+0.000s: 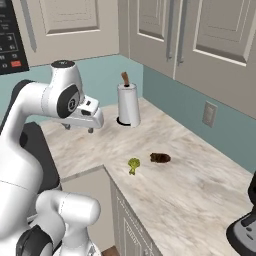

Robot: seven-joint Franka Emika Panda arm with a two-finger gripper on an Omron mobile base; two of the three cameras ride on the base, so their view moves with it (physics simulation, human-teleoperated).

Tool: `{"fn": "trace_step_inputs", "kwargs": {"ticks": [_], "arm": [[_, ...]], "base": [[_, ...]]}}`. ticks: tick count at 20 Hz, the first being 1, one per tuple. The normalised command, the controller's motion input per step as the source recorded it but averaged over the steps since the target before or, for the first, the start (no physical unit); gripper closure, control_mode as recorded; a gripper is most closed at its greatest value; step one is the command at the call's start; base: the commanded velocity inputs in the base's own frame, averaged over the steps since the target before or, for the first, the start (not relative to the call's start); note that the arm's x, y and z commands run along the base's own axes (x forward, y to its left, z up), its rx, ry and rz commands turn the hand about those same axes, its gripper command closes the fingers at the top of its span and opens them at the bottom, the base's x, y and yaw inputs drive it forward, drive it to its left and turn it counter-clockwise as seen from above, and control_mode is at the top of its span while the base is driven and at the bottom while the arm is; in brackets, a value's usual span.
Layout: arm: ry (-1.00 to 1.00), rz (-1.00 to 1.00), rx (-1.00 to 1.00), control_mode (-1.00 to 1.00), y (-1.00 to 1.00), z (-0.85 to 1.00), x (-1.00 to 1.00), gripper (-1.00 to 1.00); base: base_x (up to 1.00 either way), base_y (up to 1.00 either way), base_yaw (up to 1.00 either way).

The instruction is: Put the sweet potato and broccoli in the pan. Then turn on the rear right burner and set the heat to medium.

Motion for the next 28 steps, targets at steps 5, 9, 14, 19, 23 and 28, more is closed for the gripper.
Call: {"fn": "trace_step_inputs", "kwargs": {"ticks": [5,9,14,19,23,28], "arm": [[0.0,0.0,0.0,1.0,0.0,0.0,0.0,-1.0],[0.0,0.0,0.0,1.0,0.0,0.0,0.0,-1.0],[0.0,0.0,0.0,1.0,0.0,0.0,0.0,-1.0],[0.0,0.0,0.0,-1.0,0.0,-0.09,0.2,-1.0],[0.0,0.0,0.0,-1.0,0.0,-0.02,0.89,-1.0],[-0.06,0.03,0.0,-1.0,-0.15,-0.3,0.6,-1.0]], "base": [[0.0,0.0,0.0],[0.0,0.0,0.0],[0.0,0.0,0.0],[0.0,0.0,0.0],[0.0,0.0,0.0],[0.0,0.0,0.0]]}}
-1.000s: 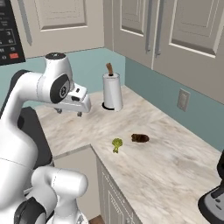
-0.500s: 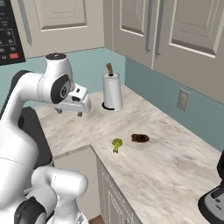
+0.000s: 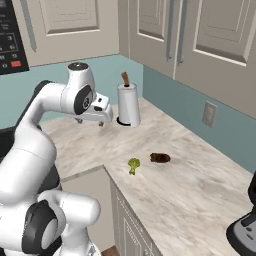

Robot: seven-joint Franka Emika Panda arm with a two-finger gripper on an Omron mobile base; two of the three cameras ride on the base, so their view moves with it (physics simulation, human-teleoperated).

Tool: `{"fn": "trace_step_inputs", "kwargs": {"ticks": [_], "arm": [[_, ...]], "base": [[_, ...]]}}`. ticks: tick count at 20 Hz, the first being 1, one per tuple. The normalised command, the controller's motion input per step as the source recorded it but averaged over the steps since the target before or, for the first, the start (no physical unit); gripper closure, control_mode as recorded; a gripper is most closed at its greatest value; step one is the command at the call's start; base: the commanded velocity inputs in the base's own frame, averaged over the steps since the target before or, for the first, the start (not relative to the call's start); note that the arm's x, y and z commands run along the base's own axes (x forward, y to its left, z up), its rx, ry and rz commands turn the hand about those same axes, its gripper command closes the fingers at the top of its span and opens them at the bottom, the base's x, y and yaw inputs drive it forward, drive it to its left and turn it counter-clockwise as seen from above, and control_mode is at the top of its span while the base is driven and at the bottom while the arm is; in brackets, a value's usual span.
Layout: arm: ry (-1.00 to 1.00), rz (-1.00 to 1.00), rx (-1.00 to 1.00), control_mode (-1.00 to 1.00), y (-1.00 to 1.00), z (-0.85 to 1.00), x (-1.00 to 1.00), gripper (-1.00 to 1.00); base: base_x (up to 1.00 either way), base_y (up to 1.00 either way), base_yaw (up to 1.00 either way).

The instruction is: Put the sweet potato and broccoli in the pan. Then turn on the rear right burner and set the heat to medium.

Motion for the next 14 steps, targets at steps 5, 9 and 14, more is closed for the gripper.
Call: {"fn": "trace_step_inputs", "kwargs": {"ticks": [5,9,14], "arm": [[-0.05,0.0,0.0,-1.0,-0.41,-0.58,0.24,-1.0],[-0.05,0.0,0.0,-1.0,-0.48,-0.7,0.21,-1.0],[-0.12,0.0,0.0,-1.0,-0.53,-0.71,0.22,-1.0]], "base": [[0.0,0.0,0.0],[0.0,0.0,0.0],[0.0,0.0,0.0]]}}
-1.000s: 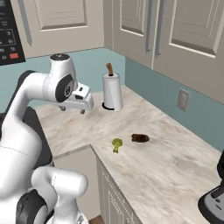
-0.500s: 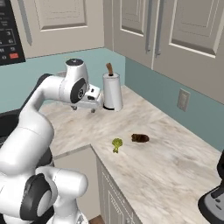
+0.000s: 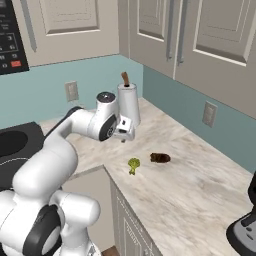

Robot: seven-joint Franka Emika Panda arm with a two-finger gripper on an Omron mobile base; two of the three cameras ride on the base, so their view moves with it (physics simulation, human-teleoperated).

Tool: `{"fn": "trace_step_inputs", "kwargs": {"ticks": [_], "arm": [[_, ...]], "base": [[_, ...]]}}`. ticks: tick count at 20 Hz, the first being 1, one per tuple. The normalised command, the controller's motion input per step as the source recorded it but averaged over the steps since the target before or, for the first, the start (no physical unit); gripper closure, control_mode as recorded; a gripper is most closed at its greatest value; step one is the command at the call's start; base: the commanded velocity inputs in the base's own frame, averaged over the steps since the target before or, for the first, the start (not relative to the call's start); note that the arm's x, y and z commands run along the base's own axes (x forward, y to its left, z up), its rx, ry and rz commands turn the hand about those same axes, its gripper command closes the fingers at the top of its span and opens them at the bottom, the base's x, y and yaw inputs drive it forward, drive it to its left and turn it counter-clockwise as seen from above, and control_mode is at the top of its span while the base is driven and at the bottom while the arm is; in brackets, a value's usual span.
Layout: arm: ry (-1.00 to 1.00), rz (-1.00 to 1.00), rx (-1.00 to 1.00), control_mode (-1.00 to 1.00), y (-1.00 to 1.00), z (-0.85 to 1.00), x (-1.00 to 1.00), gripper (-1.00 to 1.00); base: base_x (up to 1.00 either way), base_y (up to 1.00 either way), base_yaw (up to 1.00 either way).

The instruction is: Put the sweet potato and broccoli in the pan. Then turn on the rear right burner and set the heat to medium.

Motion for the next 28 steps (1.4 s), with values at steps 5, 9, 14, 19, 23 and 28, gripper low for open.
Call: {"fn": "trace_step_inputs", "kwargs": {"ticks": [5,9,14,19,23,28], "arm": [[-0.09,0.0,0.0,-1.0,-0.39,-0.56,0.33,-1.0],[-0.02,0.0,-0.03,-1.0,-0.2,-0.29,0.27,-1.0],[0.0,0.0,-0.16,-1.0,-0.01,-0.02,0.01,-1.0],[0.01,0.0,-0.17,-1.0,-0.04,0.0,0.0,-1.0],[0.08,-0.01,-0.04,-1.0,-0.3,0.0,0.12,-1.0],[0.08,-0.04,0.0,-1.0,-0.2,0.03,-0.27,-1.0]], "base": [[0.0,0.0,0.0],[0.0,0.0,0.0],[0.0,0.0,0.0],[0.0,0.0,0.0],[0.0,0.0,0.0],[0.0,0.0,0.0]]}}
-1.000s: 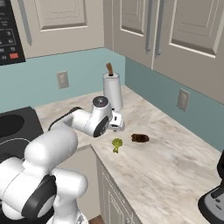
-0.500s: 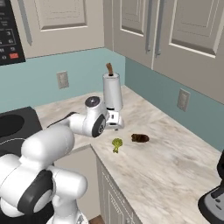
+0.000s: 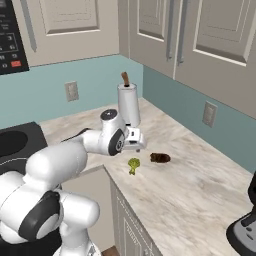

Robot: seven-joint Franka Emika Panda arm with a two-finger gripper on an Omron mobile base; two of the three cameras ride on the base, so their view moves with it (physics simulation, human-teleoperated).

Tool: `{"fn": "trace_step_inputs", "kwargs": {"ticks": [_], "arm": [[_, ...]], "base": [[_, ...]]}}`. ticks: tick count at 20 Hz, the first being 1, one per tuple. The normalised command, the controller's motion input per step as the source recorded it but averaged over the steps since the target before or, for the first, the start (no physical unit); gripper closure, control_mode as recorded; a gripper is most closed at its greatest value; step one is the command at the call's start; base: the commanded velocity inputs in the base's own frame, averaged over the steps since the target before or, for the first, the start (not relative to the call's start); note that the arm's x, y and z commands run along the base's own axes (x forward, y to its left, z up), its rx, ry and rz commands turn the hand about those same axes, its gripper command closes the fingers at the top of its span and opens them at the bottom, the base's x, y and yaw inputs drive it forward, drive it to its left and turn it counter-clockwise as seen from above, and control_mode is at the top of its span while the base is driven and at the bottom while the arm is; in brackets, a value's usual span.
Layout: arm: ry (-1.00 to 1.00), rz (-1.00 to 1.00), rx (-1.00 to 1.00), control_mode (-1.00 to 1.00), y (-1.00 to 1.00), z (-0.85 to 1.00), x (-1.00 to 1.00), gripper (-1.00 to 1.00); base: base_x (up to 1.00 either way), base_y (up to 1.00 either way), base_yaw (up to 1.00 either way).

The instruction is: Put the sweet potato and broccoli in the pan. Then turn on the rear right burner and set the heat to medium.

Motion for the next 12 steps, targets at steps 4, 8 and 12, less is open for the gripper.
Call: {"fn": "trace_step_inputs", "kwargs": {"ticks": [4,8,12], "arm": [[0.02,-0.03,0.0,-1.0,-0.09,0.21,-0.56,-1.0],[0.0,-0.03,0.0,-1.0,0.0,0.26,-0.44,-1.0],[0.0,-0.01,0.0,-1.0,-0.02,0.0,0.1,-1.0]], "base": [[0.0,0.0,0.0],[0.0,0.0,0.0],[0.0,0.0,0.0]]}}
